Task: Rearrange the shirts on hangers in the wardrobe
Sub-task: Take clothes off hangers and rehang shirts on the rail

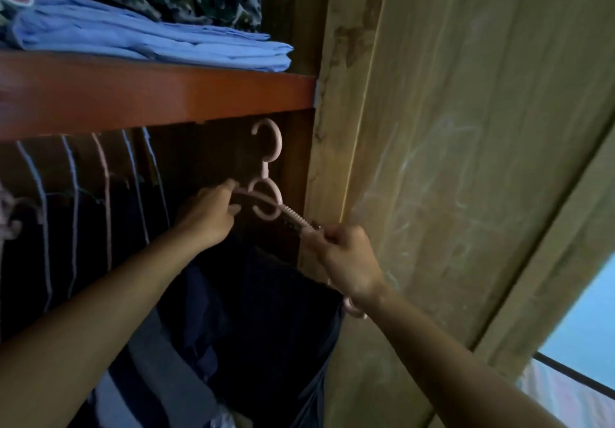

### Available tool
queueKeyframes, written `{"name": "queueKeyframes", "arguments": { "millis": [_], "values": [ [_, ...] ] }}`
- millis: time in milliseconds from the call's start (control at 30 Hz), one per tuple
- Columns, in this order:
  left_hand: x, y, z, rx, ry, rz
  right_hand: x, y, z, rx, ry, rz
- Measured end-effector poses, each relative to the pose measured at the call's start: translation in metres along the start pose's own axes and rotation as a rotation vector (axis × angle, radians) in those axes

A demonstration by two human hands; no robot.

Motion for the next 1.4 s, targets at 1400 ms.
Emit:
{"name": "queueKeyframes", "arguments": {
  "millis": [1400],
  "values": [
    [-0.274, -0.278, -0.439, -0.708, -0.615, 1.104, 0.417, -0.376, -0.106, -0.330, -0.791, -0.482]
  ]
}}
Point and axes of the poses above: each hand's wrist, its own y-axis towards the middle knuckle, its own x-axis out of the back of the hand, z = x × y, the point moved 7 cm from there along y, towards the middle knuckle, and after that the axes turned 14 degrees about -y, right-handed, at the moved point
